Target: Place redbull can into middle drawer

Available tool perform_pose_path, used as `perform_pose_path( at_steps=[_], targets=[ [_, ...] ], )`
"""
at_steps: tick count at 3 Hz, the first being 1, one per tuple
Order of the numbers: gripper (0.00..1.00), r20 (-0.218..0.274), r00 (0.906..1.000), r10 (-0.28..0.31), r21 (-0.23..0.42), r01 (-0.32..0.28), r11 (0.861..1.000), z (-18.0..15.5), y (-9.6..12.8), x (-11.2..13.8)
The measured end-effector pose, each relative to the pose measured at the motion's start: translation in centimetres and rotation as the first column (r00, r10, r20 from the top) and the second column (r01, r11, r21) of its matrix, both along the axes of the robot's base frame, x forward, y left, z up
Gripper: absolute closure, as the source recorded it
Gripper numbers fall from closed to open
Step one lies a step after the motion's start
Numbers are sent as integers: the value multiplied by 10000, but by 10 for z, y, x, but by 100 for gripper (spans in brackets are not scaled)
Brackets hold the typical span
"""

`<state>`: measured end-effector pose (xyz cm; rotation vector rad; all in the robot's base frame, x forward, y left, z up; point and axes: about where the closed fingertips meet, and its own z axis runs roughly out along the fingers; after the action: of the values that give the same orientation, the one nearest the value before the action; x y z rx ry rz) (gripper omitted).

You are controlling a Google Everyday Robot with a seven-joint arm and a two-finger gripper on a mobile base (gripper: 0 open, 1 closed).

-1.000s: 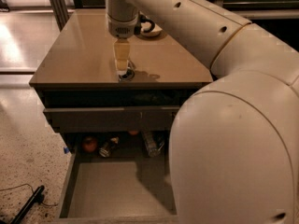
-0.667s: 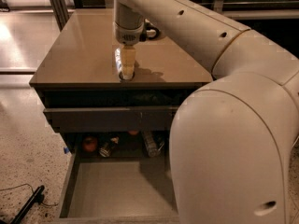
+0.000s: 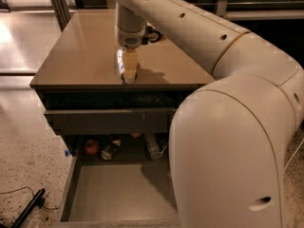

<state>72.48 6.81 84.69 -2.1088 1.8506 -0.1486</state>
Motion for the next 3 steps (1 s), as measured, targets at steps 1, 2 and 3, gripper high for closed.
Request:
perform_pose_path(
  at_steps=[1,2,3],
  targets=[
    [0,-370,9989,301,-71,-304,9995,-17,9,1],
    [0,-370,9989,302,-71,-304,9995,-17,9,1],
    [18,-370,9989,302,-71,-304,9995,-17,9,1]
  ],
)
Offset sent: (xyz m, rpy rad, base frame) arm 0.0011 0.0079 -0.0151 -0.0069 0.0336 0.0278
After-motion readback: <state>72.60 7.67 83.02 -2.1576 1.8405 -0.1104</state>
